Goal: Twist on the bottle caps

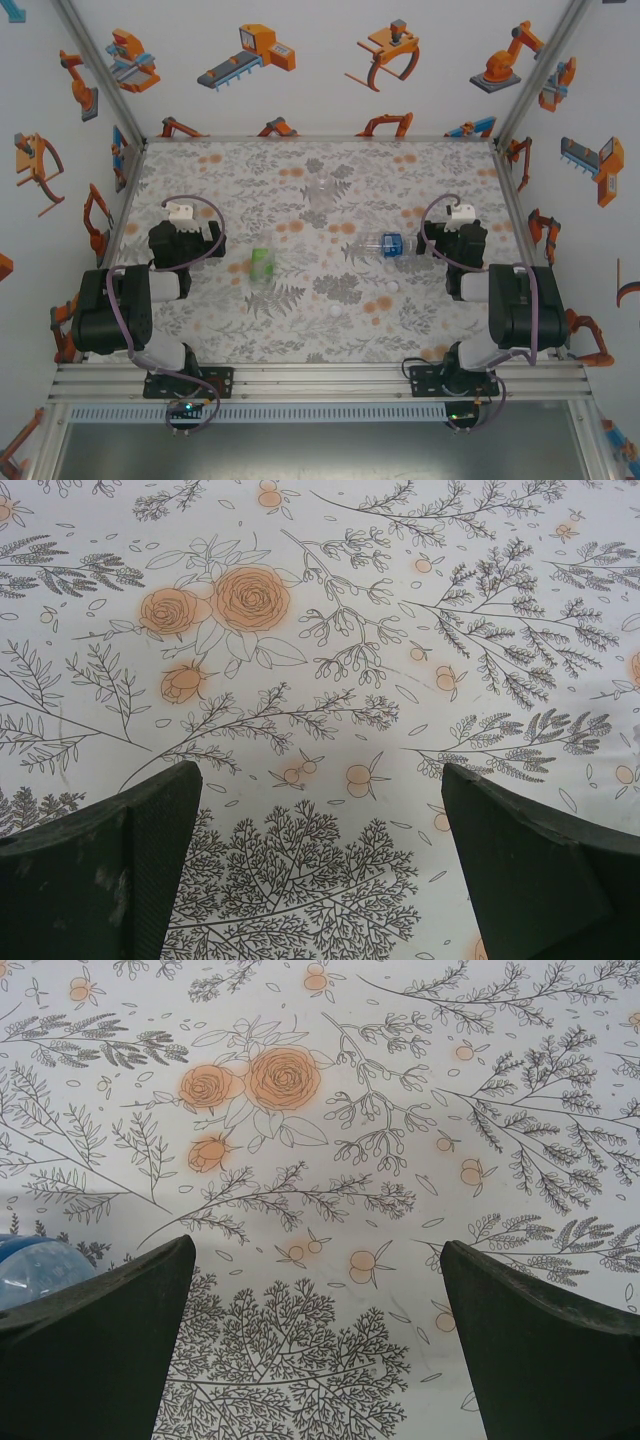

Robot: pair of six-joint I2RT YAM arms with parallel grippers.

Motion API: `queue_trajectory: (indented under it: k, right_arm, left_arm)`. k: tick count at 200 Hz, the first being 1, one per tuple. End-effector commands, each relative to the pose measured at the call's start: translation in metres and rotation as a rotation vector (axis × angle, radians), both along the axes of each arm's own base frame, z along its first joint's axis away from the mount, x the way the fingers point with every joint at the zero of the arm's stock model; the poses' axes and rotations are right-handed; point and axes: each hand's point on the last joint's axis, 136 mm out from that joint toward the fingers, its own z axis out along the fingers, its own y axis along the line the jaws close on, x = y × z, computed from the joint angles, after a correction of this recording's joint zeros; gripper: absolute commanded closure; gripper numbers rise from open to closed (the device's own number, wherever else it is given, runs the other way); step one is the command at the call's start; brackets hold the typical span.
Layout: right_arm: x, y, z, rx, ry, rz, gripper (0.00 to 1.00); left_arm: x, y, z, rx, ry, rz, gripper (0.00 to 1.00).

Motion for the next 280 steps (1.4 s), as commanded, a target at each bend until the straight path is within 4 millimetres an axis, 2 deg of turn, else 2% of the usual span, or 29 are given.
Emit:
queue_trajectory:
  k: [1, 38, 62, 84, 94, 154, 179, 193, 215, 234, 261, 280]
  right_arm:
    - [0.000, -0.003, 0.018, -0.009, -0.042, -0.008, 0.01]
    - [-0.004, 0.000, 0.038, -0.010, -0.044, 0.010, 0.01]
    - [-0.004, 0.006, 0.051, -0.011, -0.035, 0.047, 0.04]
    - [-0.002, 0.013, 0.072, 0.018, -0.065, 0.083, 0.06]
    - [-0.001, 0.025, 0.082, 0.017, -0.095, 0.154, 0.14]
    - [0.004, 0.091, 0.129, 0.039, -0.170, 0.407, 0.15]
    - [0.008, 0.109, 0.140, 0.076, -0.161, 0.457, 0.15]
    - [0.012, 0.109, 0.142, 0.134, -0.119, 0.402, 0.16]
    - [0.022, 0.090, 0.137, 0.340, 0.016, 0.172, 0.23]
    - [0.022, 0.083, 0.116, 0.557, 0.220, -0.008, 0.31]
    - [0.010, 0.091, 0.085, 0.784, 0.477, -0.171, 0.31]
    - [0.003, 0.094, 0.069, 0.905, 0.579, -0.304, 0.35]
  left_arm:
    - [0.003, -0.001, 0.012, -0.005, -0.033, -0.011, 0.03]
    - [0.005, 0.005, 0.024, 0.004, 0.022, 0.042, 0.03]
    - [0.005, 0.006, 0.041, 0.020, 0.033, 0.059, 0.03]
    - [0.003, 0.007, 0.060, 0.029, 0.024, 0.087, 0.03]
    - [0.001, 0.006, 0.067, 0.034, 0.026, 0.093, 0.03]
    - [0.000, 0.014, 0.097, -0.152, 0.108, 0.193, 0.03]
    - [-0.001, 0.005, 0.111, -0.226, 0.166, 0.165, 0.03]
    - [-0.002, -0.003, 0.120, -0.254, 0.196, 0.127, 0.03]
    - [-0.005, -0.012, 0.135, -0.278, 0.217, 0.083, 0.03]
    - [-0.008, -0.017, 0.149, -0.275, 0.228, 0.051, 0.03]
    - [-0.012, -0.021, 0.163, -0.233, 0.254, 0.010, 0.03]
    - [-0.017, -0.020, 0.169, -0.193, 0.266, -0.009, 0.03]
